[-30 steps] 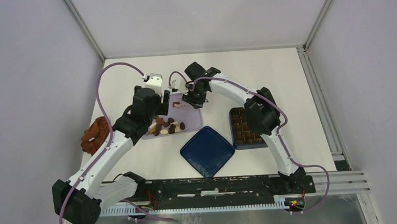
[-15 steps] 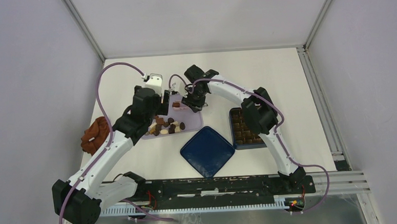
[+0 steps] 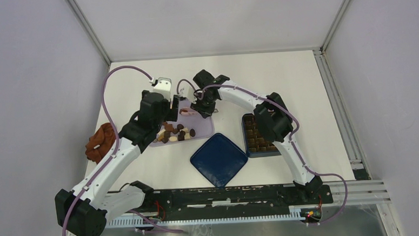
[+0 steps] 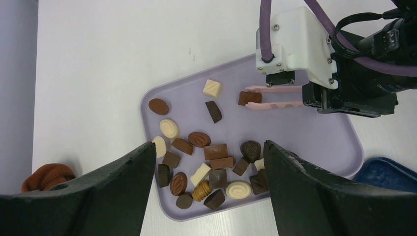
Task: Pack the chocolate
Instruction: Pick up the fake chocolate from the plate.
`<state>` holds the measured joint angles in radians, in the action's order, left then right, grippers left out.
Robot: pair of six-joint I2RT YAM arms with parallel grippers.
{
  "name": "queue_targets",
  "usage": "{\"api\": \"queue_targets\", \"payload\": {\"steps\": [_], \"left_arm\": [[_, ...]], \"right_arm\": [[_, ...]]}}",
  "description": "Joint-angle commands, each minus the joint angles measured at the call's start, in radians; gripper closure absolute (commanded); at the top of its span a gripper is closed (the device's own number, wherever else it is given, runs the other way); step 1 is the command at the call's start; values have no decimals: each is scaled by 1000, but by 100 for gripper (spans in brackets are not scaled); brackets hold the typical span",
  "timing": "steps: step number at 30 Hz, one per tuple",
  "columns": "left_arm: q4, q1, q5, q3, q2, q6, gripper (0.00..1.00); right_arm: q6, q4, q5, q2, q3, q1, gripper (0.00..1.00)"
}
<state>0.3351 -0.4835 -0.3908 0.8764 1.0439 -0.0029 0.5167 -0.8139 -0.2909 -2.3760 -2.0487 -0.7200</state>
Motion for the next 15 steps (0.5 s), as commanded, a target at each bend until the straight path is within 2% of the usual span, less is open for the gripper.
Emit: {"api": "queue_targets", "payload": {"steps": [1, 15], "left_arm": [[-38, 5, -12, -5, -13, 51, 15], [-49, 6, -43, -14, -35, 55, 15]], "right_arm": [[-16, 39, -24, 84, 37, 2, 95], [-37, 61, -157, 260, 163, 38, 95]]}}
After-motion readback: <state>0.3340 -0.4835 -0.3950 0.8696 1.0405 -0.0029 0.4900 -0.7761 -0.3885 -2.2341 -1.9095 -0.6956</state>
